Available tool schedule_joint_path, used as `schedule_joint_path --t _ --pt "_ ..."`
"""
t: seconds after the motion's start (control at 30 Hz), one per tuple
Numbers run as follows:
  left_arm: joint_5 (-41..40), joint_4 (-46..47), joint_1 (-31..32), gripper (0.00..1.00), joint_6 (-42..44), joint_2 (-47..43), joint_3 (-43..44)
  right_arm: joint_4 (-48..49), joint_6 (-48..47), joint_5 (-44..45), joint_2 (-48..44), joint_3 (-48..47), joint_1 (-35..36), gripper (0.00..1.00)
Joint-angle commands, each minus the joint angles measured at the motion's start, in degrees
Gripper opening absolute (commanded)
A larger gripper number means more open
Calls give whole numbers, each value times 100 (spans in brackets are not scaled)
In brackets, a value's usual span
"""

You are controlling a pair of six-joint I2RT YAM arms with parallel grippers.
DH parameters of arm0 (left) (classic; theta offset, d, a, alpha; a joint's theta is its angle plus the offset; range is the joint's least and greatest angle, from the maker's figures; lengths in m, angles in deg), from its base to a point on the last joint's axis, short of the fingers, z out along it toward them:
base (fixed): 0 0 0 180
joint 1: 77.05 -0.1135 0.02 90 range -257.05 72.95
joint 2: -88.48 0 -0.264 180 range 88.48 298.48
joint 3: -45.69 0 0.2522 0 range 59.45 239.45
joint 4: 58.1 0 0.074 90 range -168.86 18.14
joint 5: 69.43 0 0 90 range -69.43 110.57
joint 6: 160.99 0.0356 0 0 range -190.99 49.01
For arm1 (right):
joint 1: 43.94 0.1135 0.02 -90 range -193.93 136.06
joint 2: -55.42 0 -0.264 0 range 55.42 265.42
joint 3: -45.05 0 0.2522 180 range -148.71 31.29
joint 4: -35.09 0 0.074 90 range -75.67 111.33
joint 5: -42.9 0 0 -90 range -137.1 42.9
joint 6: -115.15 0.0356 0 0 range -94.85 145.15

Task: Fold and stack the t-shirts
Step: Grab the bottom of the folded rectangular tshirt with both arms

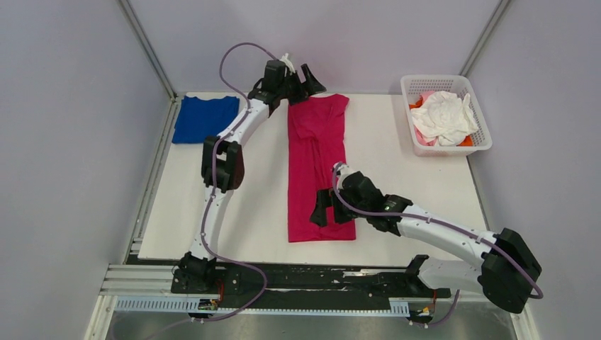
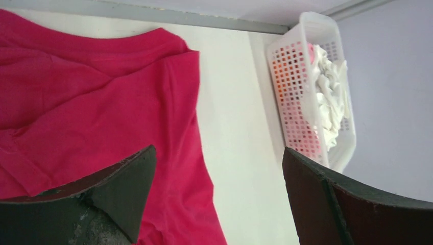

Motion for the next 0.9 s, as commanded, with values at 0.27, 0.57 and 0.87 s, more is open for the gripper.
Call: schedule_joint_path --t 0.27,0.57,0.87 --pt "-1281 -621 801 100 537 -4154 -4701 -1406 993 1233 -1283 494 -1071 100" --pt "-1980 -1123 1984 100 54 -6648 -8240 -1734 1118 96 -1568 1017 -1834 98" --pt "-1645 -1283 2640 93 -572 -7548 -9781 -1378 1038 -580 -931 1109 -1856 72"
